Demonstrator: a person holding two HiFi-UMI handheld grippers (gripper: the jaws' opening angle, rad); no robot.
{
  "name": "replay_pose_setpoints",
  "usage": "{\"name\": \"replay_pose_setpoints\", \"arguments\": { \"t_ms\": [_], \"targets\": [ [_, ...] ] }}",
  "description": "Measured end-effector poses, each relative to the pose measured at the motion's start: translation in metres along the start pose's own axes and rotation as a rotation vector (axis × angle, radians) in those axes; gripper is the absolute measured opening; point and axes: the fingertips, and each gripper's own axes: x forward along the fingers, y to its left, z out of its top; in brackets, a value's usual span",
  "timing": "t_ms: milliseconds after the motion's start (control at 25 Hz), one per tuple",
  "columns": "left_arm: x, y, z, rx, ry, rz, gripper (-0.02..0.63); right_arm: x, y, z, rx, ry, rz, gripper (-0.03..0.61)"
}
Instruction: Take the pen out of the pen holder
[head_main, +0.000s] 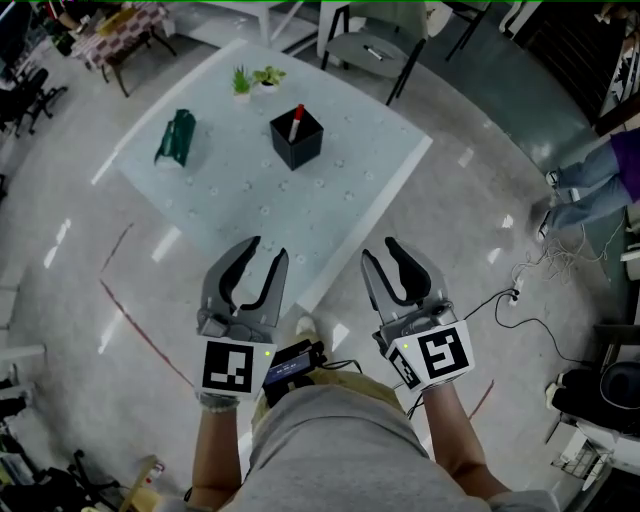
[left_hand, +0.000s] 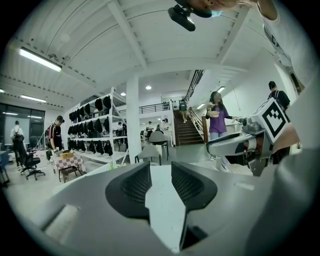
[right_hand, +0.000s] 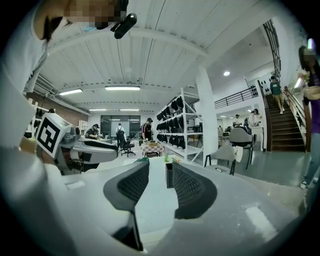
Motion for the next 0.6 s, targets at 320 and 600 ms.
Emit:
{"name": "replay_pose_setpoints", "arguments": {
  "t_ms": [320, 600],
  "targets": [
    [0.017, 0.028, -0.005, -0.004, 0.003, -0.001, 0.133, 0.034, -0.008, 0.004, -0.007, 0.007, -0.011, 0.147],
    [0.027, 0.042, -0.007, 0.023, 0.010, -0.006, 0.133, 0.050, -0.009, 0.002, -0.004, 0.017, -0.007, 0.147]
  ]
}}
